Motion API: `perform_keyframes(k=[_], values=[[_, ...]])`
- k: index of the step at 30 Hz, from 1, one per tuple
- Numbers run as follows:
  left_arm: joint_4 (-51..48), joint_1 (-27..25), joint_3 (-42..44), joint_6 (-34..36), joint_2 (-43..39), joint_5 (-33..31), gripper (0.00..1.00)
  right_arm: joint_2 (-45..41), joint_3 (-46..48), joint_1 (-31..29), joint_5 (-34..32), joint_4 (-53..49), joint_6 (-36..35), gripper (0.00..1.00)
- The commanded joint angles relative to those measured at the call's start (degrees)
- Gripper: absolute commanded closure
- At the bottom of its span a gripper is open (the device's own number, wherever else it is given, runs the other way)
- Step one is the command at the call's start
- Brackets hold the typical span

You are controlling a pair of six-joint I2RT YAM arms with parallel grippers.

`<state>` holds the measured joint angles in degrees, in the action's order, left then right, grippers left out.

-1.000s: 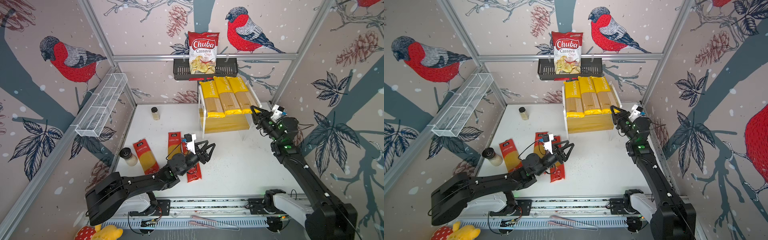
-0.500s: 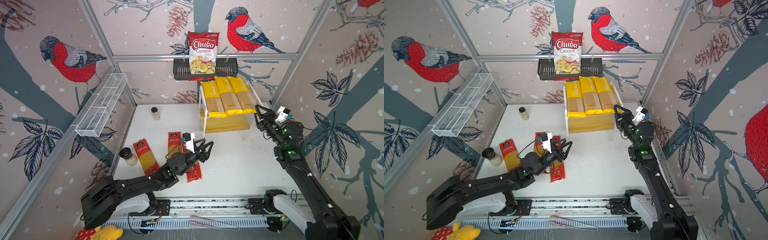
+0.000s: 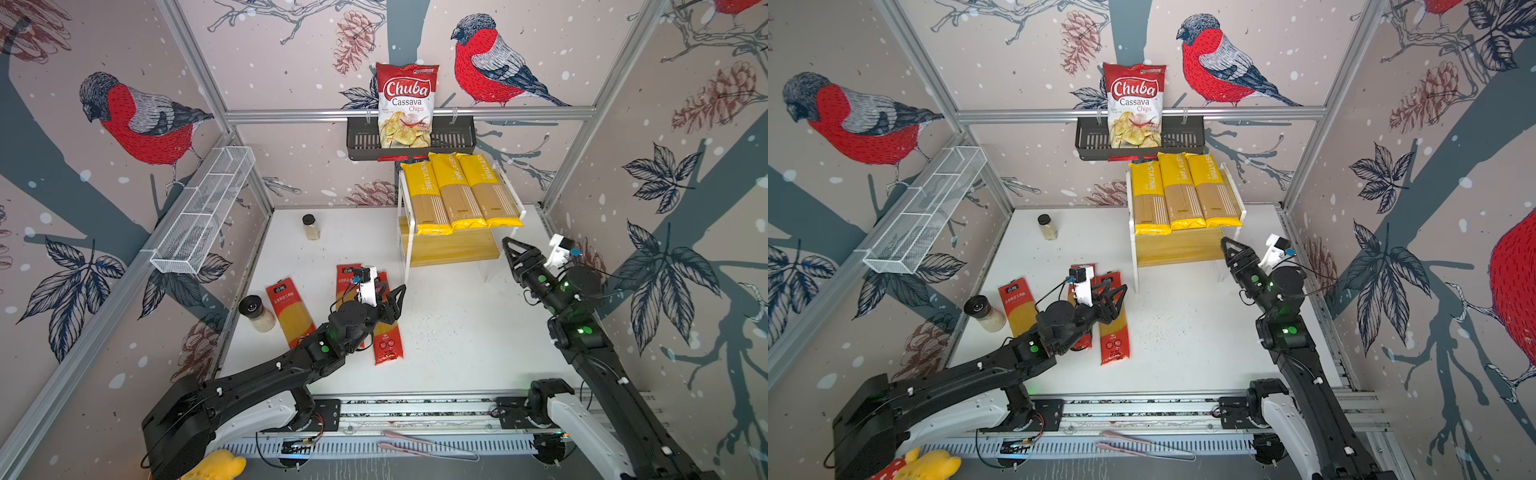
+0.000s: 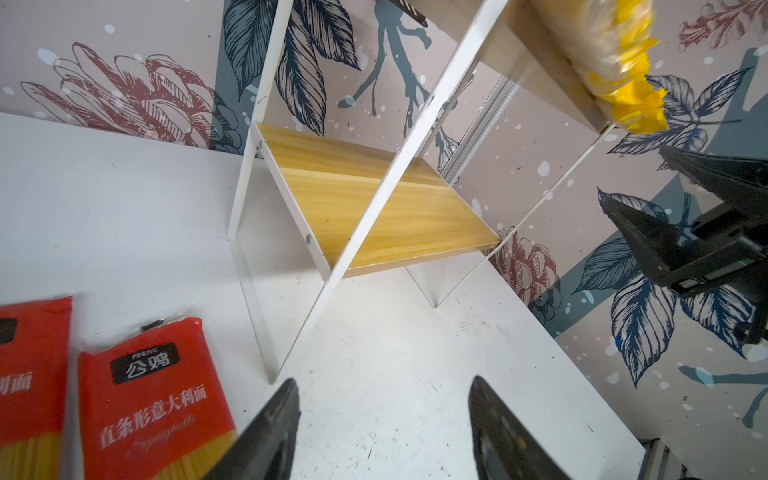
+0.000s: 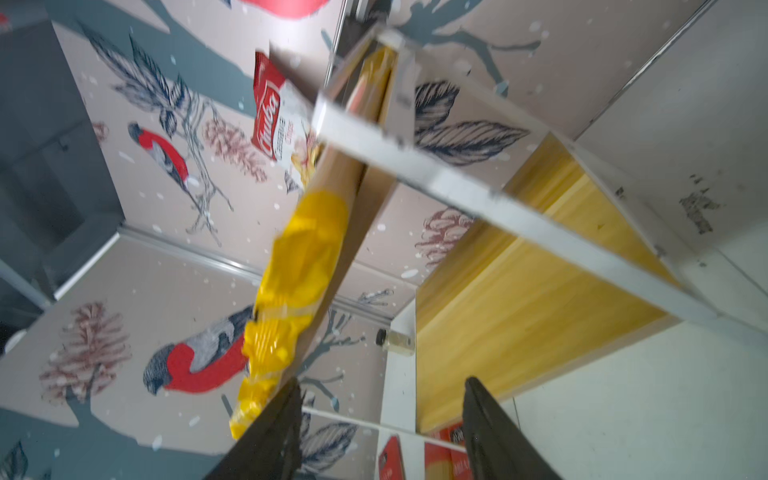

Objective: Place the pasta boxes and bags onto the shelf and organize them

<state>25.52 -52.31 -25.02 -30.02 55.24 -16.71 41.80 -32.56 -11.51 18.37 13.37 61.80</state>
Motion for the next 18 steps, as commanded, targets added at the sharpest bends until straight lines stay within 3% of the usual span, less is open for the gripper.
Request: perform_keyframes(k=[1, 6, 11, 18], values=[[-6.4, 0.4, -0.2, -0.1, -1.0, -2.8, 0.36, -1.3, 2.3, -5.2, -6.7, -2.9, -5.6, 0.41], [-9.0, 0.8, 0.5, -1.6, -2.0, -2.9, 0.36, -2.8, 8.8, -15.2, -13.7, 0.8, -3.2, 0.44], [-14.5, 1.7, 0.0, -4.6, -1.7, -2.5, 0.36, 1.4, 11.6, -25.9, -19.5, 3.0, -1.3, 0.46], [-17.4, 7.4, 2.9, -10.2, -2.2, 6.0, 0.36, 10.9, 13.6, -37.1, -24.6, 9.1, 1.0, 0.48]])
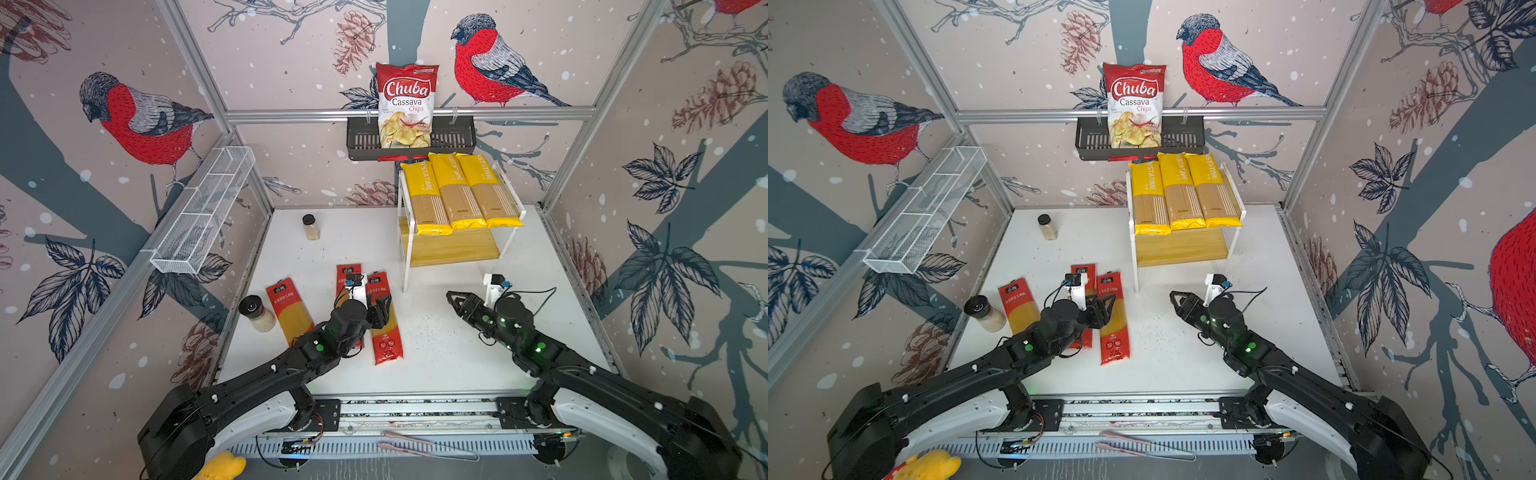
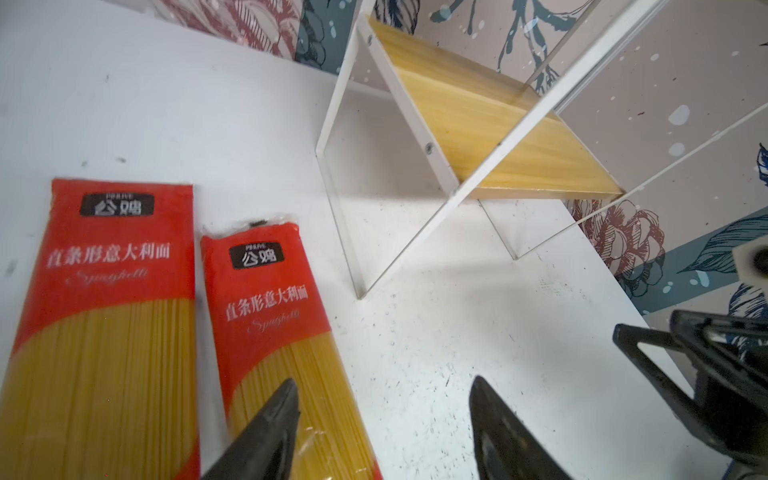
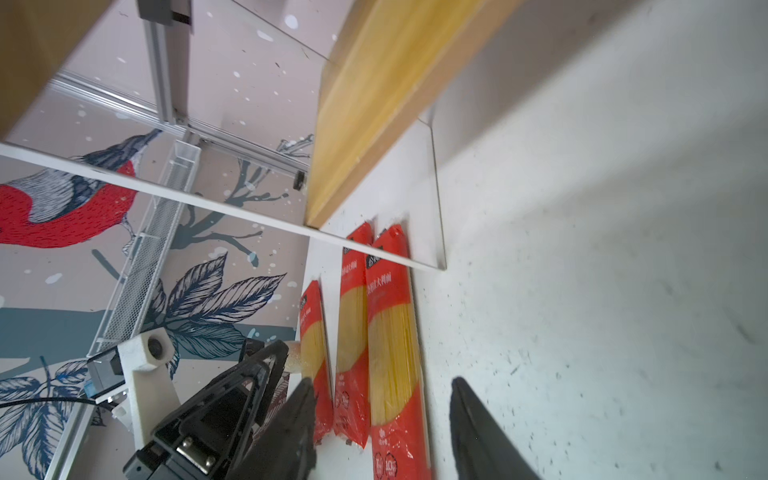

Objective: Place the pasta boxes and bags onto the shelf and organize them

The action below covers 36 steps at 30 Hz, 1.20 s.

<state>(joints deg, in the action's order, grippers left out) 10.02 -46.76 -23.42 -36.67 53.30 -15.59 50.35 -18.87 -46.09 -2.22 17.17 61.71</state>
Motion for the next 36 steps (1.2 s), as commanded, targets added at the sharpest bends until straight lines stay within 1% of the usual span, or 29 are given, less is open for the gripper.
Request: perform_keyframes(k=[1, 4, 6, 9, 13, 16, 18, 21, 24, 28, 31, 36], values=[[-1.8, 2.9, 2.0, -4.3, -0.5, 6.2, 0.36, 3.7, -0.2, -3.5, -4.3, 5.7, 0.9, 0.48], [-2.1, 5.6, 4.0, -7.0, -1.3, 9.8, 0.37, 8.2, -1.2, -6.2, -4.3, 6.7, 0.8, 0.49], [-3.3, 6.0, 4.7, -8.0, -1.9, 9.9, 0.38, 11.1, -2.3, -7.5, -3.3, 6.5, 0.3, 0.49], [-4.8, 6.1, 5.4, -9.1, -2.0, 9.4, 0.38, 16.1, -4.7, -8.6, 0.4, 5.9, -1.5, 0.49], [-4.1, 6.1, 6.4, -10.1, -0.3, 9.9, 0.39, 23.2, -8.4, -9.4, 5.8, 4.7, -4.3, 0.5], [-3.0, 6.1, 7.0, -11.0, 1.5, 10.6, 0.39, 27.8, -10.3, -10.7, 8.4, 5.1, -5.5, 0.51], [-2.2, 6.1, 7.4, -11.1, 2.3, 10.8, 0.4, 30.6, -10.8, -11.5, 9.4, 6.1, -5.3, 0.55], [-3.7, 6.1, 7.6, -11.3, 1.9, 9.9, 0.4, 34.4, -11.8, -11.7, 11.8, 7.8, -4.8, 0.6], [-3.8, 6.1, 8.4, -11.2, 0.4, 9.3, 0.4, 37.1, -13.5, -11.8, 13.6, 8.1, -5.0, 0.63], [-2.6, 6.6, 8.6, -11.0, 0.7, 9.5, 0.4, 39.9, -15.3, -11.8, 15.2, 8.0, -5.4, 0.63], [-3.7, 6.9, 8.1, -11.0, 1.1, 9.1, 0.4, 41.8, -16.4, -12.0, 16.4, 7.9, -5.3, 0.64], [-3.9, 7.0, 8.9, -11.1, -1.2, 8.6, 0.4, 43.9, -16.7, -12.2, 17.3, 8.4, -4.3, 0.66]])
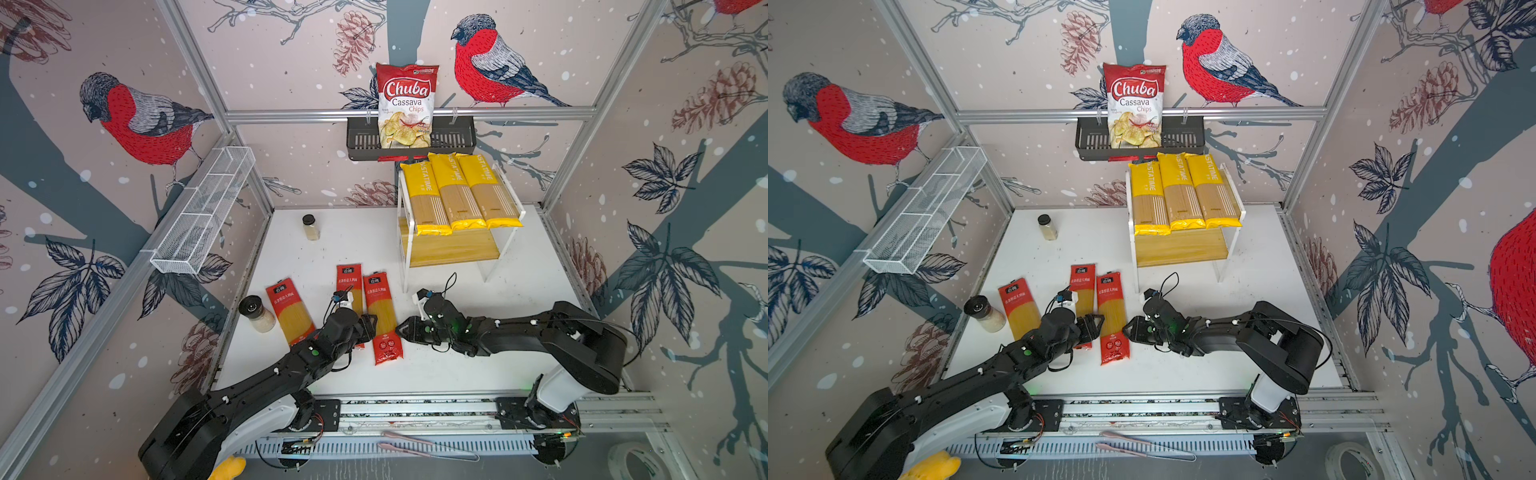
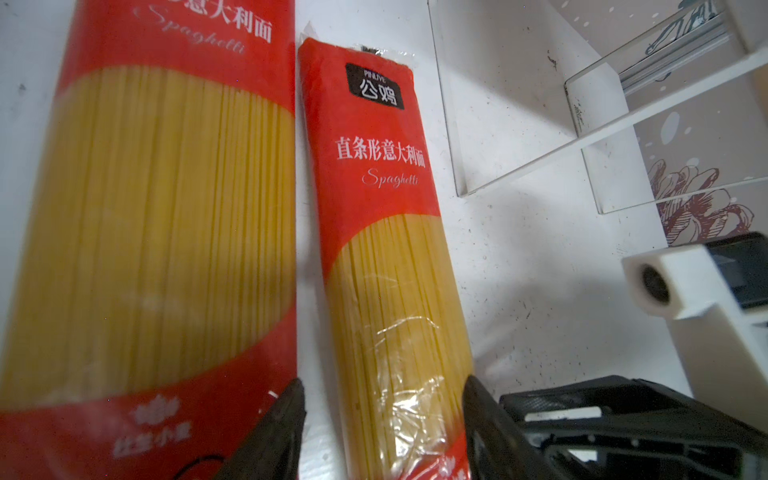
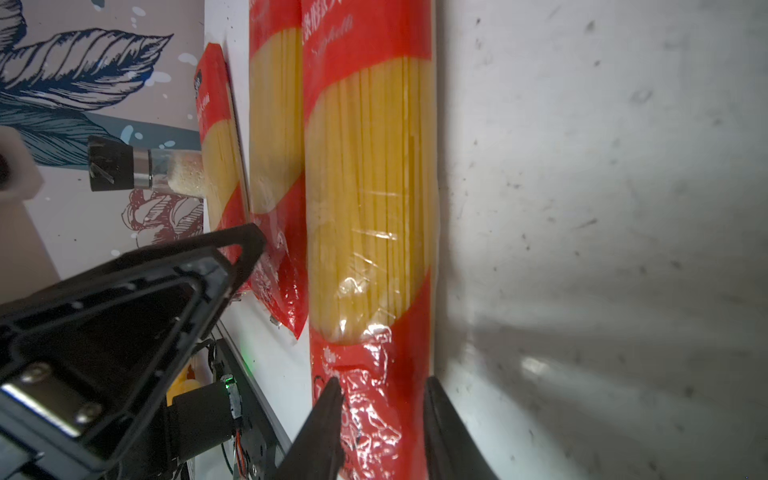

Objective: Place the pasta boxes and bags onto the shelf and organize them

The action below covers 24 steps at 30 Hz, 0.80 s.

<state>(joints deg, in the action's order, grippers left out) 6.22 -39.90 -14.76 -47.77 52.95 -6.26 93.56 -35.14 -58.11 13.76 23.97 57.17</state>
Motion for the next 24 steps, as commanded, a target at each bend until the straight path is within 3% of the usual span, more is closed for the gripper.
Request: perform_keyframes(k=[1, 8, 20, 24], values=[[-0.1, 0.3, 0.3, 0.0, -1.2, -0.7, 0.4, 1.1, -0.5, -0.1, 1.6, 1.8, 0.4, 0.67], [0.4, 0.3, 0.9, -0.5, -2.1, 0.0, 0.4, 4.7, -3.8, -0.3, 4.0, 0.2, -0.6, 0.72], [0.3, 0.3, 0.4, 0.6, -3.5, 0.0, 0.41, 4.0, -2.4, 0.4, 4.9, 1.1, 0.4, 1.0], [1.2, 0.3, 0.1, 0.4, -2.4, 1.5, 0.41, 2.3, -1.4, 1.0, 4.8, -0.6, -0.5, 1.0]])
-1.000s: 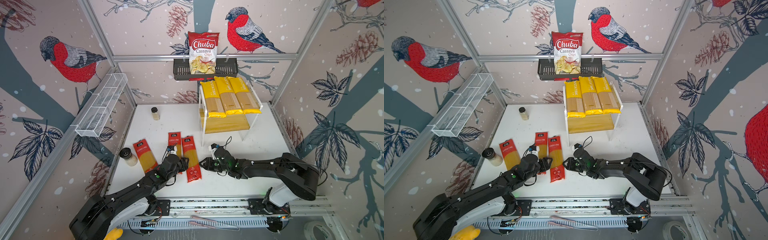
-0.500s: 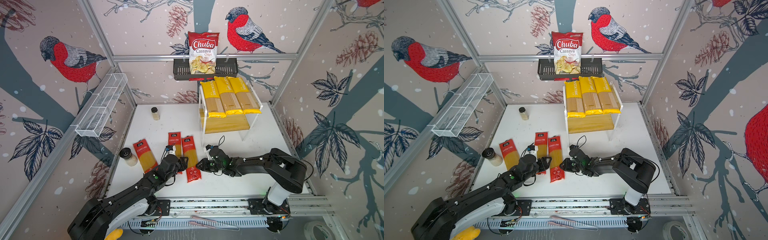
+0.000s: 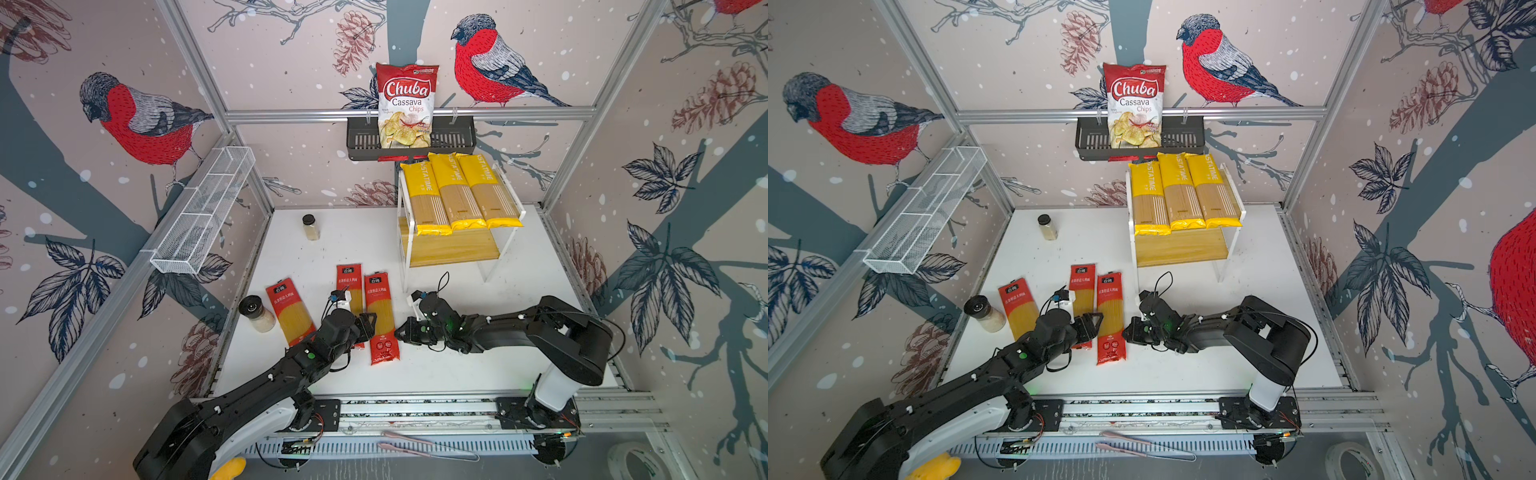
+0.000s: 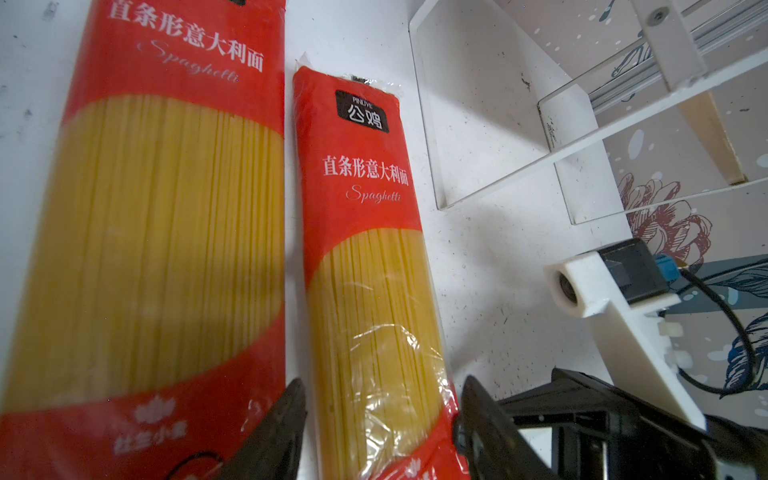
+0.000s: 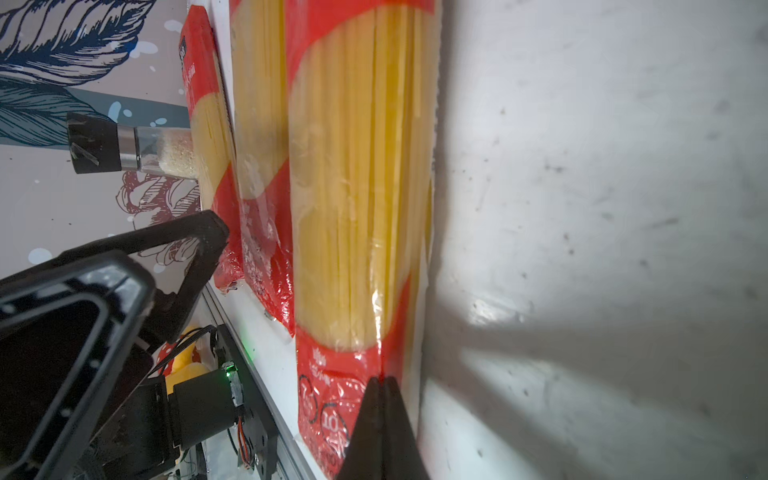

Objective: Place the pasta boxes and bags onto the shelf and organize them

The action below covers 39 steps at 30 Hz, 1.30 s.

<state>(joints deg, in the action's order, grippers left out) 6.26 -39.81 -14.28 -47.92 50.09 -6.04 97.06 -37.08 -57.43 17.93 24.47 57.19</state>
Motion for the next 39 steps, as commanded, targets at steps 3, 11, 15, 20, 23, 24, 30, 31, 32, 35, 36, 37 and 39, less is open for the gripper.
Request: perform_keyframes(k=[3, 11, 15, 20, 23, 24, 30, 31, 32, 35, 36, 37, 39], values=[[1.6, 0.2, -0.5, 0.1, 1.0, 2.0, 0.41, -3.1, 2.3, 1.1, 0.7, -1.9, -0.6, 1.0], [2.4, 0.2, -0.2, 0.1, 1.4, 3.0, 0.41, -8.9, 6.9, 0.9, 2.8, -6.1, -1.2, 1.0], [4.0, 0.2, -0.2, -0.6, 3.7, 4.2, 0.41, -12.2, 8.1, 0.9, 2.4, -9.2, -2.2, 1.0], [6.7, 0.2, -0.7, -0.7, 7.2, 6.3, 0.41, -12.1, 7.4, 2.3, -0.5, -6.4, -1.2, 0.91], [6.5, 0.2, -0.7, -0.7, 8.3, 6.8, 0.42, -9.6, 6.8, 2.3, -0.8, -1.2, 0.9, 0.74], [6.3, 0.2, -0.3, -0.8, 8.3, 6.6, 0.42, -8.6, 6.3, 2.3, -0.8, -0.2, 1.2, 0.68], [9.8, 0.2, 2.1, -0.2, 8.9, 6.0, 0.49, -3.3, 3.2, 2.1, -1.8, 2.2, 1.1, 0.54], [10.1, 0.2, 2.1, -0.2, 9.2, 6.0, 0.5, -2.7, 2.8, 2.0, -1.6, 2.5, 1.1, 0.54], [10.3, 0.2, 2.1, -0.2, 9.7, 6.2, 0.53, -2.0, 2.5, 1.9, -1.5, 2.8, 1.1, 0.54], [11.3, 0.2, 2.4, -1.1, 11.5, 7.1, 0.57, -0.1, 1.5, 1.8, -1.3, 3.3, 0.9, 0.54], [11.9, 0.2, 2.4, -1.2, 12.3, 7.6, 0.58, 0.5, 1.2, 1.7, -1.3, 3.8, 1.0, 0.54], [12.3, 0.2, 2.5, -1.3, 13.0, 7.9, 0.59, 1.1, 1.1, 1.6, -1.2, 4.1, 1.1, 0.54], [13.0, 0.2, 2.5, -1.4, 13.9, 8.5, 0.6, 2.2, 0.5, 1.4, -0.9, 5.0, 1.2, 0.54]])
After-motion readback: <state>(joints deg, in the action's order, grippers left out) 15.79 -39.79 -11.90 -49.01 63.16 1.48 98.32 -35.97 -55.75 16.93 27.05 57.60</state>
